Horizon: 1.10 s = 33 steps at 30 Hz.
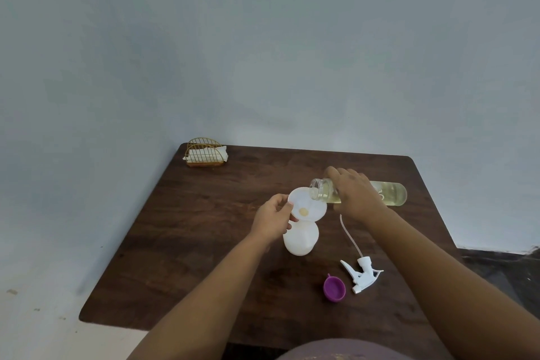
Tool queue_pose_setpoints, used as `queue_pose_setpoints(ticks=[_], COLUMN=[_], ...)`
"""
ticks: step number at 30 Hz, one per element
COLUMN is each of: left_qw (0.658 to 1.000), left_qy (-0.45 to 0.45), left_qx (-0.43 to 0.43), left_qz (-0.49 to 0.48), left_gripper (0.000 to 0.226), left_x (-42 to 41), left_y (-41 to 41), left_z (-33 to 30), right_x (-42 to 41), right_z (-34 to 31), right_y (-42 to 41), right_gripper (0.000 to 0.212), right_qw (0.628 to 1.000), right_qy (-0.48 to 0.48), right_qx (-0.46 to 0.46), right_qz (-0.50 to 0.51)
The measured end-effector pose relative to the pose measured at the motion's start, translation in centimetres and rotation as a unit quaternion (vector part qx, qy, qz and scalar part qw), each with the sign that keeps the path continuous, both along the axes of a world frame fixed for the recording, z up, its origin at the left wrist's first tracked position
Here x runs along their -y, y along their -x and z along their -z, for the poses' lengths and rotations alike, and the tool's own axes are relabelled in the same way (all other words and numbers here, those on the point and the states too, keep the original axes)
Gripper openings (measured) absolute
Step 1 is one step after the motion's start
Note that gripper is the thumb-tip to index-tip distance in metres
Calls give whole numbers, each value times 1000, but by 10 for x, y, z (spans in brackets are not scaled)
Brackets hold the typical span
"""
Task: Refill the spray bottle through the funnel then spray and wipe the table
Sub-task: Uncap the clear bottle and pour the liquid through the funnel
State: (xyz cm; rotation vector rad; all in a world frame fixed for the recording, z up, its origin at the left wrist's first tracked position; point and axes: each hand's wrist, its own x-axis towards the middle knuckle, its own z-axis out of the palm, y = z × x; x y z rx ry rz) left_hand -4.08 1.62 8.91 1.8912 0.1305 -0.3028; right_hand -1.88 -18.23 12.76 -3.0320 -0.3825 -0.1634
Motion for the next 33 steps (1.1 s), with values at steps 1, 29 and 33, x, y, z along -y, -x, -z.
queue_pose_setpoints(ticks=[1, 29, 33], left_qw=[1000, 1000, 1000], left_qy=[2, 7, 7], left_qx=[-1, -1, -3], left_qz=[0, 0, -4], left_gripper=[13, 15, 14], left_x=[0, 0, 0], left_y=[0, 3, 4], left_z=[0, -4, -3], right_x=[0, -2, -2], right_z=[0, -2, -2], right_y=[0, 4, 3], right_gripper=[47, 47, 46], right_qw=[1000, 1000, 1000], right_qy=[0, 21, 14], right_qx=[1, 2, 2], right_qz=[0, -1, -2])
